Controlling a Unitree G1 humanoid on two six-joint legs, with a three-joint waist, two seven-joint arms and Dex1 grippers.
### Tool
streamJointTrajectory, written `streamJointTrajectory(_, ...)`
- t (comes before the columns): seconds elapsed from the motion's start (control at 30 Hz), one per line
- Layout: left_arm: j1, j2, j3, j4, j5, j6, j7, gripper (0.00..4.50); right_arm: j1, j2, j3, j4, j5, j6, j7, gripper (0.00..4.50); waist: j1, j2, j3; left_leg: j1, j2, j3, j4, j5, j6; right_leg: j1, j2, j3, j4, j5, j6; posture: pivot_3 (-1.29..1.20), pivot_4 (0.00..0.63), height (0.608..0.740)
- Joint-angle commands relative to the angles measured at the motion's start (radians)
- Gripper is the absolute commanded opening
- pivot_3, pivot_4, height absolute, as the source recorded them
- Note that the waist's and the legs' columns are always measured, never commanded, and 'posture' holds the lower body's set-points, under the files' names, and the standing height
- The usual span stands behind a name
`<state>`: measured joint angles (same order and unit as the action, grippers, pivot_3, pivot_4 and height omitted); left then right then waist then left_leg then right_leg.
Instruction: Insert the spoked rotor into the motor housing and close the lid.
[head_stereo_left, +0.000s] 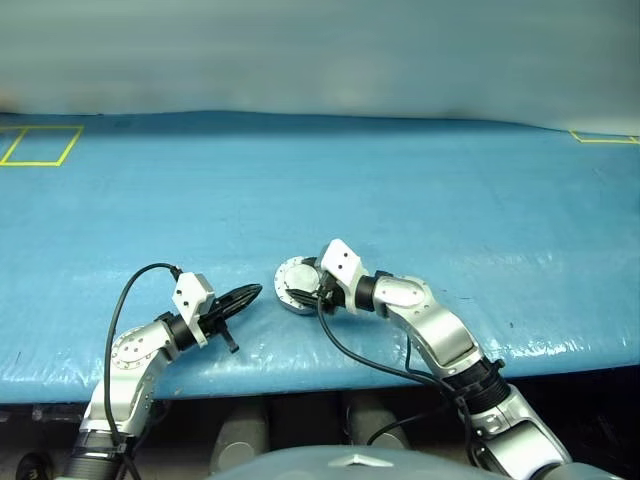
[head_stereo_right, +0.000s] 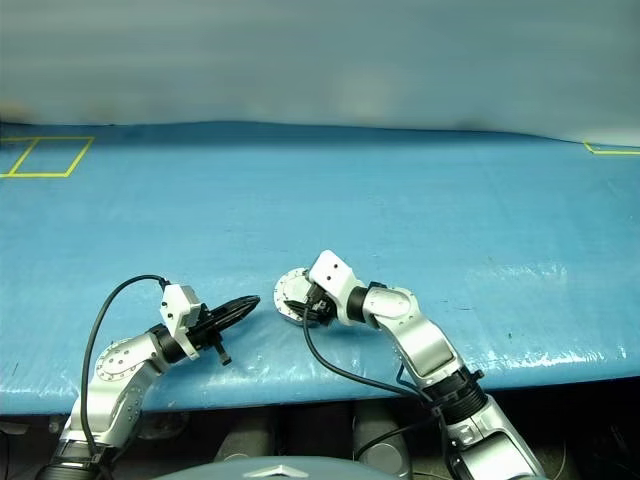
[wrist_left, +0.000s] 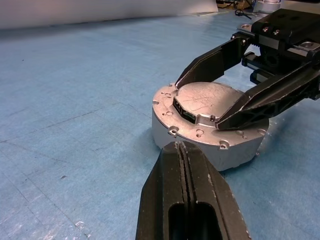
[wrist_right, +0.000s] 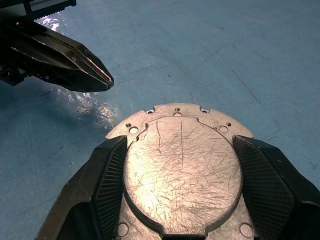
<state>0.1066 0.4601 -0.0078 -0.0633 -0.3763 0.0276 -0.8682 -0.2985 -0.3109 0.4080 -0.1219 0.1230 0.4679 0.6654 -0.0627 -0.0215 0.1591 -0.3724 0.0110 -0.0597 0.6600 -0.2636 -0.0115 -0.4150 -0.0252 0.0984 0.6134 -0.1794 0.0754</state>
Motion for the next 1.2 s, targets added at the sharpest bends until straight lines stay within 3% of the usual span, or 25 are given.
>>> streamJointTrajectory(0.03,-0.017,-0.02,0.02,-0.052,-0.034,0.006,0.013,0.0,0.007,-0.033,-0.01,0.05,-0.039,0.025,-0.011,3.06,0.0,0.0,0.0,0.0,0.0,0.0,0.0,0.0,0.0,0.0,0.0,0.0,0.0,0.0,0.0,0.0,0.15,0.74)
streamJointTrajectory(0.33,-0.057,-0.051,0.002,-0.047,-0.068,0.063,0.013,0.0,0.012,-0.028,-0.001,0.045,-0.041,0.025,-0.011,3.06,0.001,0.0,0.0,-0.001,0.0,0.0,0.0,0.0,0.0,0.0,0.0,0.0,-0.001,0.0,0.0,0.0,0.15,0.74)
streamJointTrajectory(0.77,-0.138,-0.032,-0.142,0.04,0.085,0.137,0.019,0.0,0.023,-0.02,0.0,0.025,-0.042,0.026,-0.025,3.06,0.002,0.0,-0.001,-0.001,0.0,-0.001,-0.001,0.0,0.0,0.0,0.0,-0.001,-0.001,0.0,0.0,0.0,0.15,0.74)
streamJointTrajectory(1.13,-0.105,-0.028,-0.149,0.041,0.107,0.109,0.024,0.0,0.034,-0.014,-0.03,0.002,-0.003,0.047,-0.022,3.06,0.004,0.002,-0.003,0.0,-0.001,-0.001,-0.002,0.0,0.0,0.001,0.0,-0.001,-0.002,0.0,0.0,0.0,0.15,0.74)
streamJointTrajectory(1.2,-0.1,-0.029,-0.151,0.038,0.106,0.11,0.025,0.0,0.03,-0.011,-0.031,0.001,-0.007,0.043,-0.027,3.78,0.004,0.002,-0.003,0.0,-0.001,-0.001,-0.002,0.0,0.0,0.001,0.0,-0.001,-0.003,0.0,0.0,0.0,0.15,0.74)
